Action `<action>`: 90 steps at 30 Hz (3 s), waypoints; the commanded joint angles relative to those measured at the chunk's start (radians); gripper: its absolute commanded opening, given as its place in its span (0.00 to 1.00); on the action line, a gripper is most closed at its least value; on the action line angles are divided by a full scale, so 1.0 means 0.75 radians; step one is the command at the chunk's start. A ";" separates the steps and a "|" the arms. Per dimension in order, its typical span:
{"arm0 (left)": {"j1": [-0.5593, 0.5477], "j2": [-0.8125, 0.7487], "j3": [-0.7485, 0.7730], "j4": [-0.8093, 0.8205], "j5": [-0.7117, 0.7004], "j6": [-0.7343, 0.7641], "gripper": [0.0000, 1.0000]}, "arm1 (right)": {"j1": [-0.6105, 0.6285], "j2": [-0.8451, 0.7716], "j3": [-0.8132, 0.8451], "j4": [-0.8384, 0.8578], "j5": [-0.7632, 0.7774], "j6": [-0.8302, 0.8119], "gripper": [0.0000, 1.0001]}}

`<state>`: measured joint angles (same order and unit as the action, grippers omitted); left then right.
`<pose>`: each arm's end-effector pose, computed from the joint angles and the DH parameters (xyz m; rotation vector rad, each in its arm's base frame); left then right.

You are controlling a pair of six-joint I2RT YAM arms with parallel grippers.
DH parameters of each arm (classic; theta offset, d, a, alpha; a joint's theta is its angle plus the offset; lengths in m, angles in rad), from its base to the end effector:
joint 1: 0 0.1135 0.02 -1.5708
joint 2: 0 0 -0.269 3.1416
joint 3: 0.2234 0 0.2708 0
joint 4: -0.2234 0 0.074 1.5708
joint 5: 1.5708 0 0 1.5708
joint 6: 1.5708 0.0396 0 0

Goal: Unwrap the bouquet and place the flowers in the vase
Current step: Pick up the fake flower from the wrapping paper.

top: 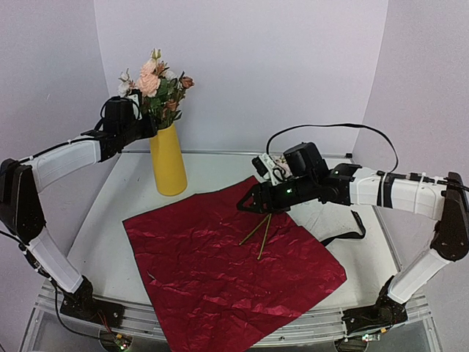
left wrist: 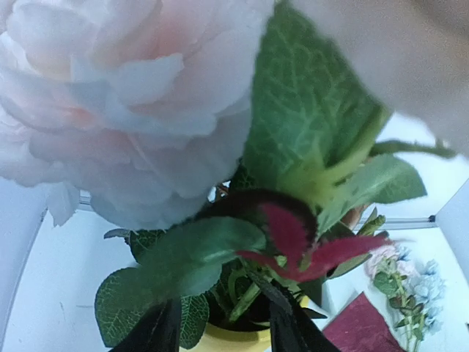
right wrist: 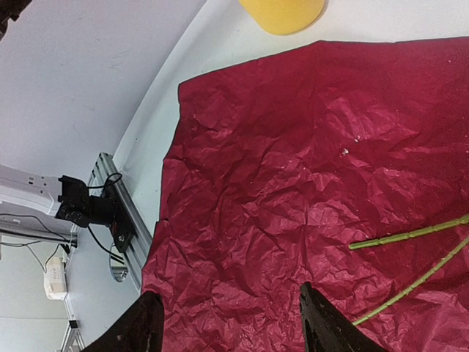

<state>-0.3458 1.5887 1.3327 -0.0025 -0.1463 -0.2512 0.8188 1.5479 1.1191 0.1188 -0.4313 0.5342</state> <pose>0.3829 -0.1318 0.3447 -0.0166 1.8359 -0.2867 0.2500 0.2915 0.2936 -0.6160 1.9858 1.2886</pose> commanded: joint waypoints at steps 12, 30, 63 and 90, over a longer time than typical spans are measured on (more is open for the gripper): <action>0.003 -0.401 -0.120 -0.108 0.048 -0.102 0.60 | -0.147 -0.096 -0.067 -0.379 0.568 0.341 0.61; 0.003 -0.918 -0.556 -0.351 0.235 -0.559 0.62 | -0.173 0.368 0.174 -0.408 0.489 0.328 0.47; 0.003 -0.658 -0.474 -0.409 0.404 -0.552 0.67 | -0.173 0.376 0.278 -0.408 0.484 0.405 0.00; -0.447 -0.319 -0.360 -0.155 0.446 -1.017 0.68 | -0.173 -0.356 -0.184 0.003 -0.204 0.154 0.01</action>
<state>-0.6291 1.3295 0.9961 -0.2505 0.2065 -0.9493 0.6892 1.3284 1.0294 0.0103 -0.4054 0.6492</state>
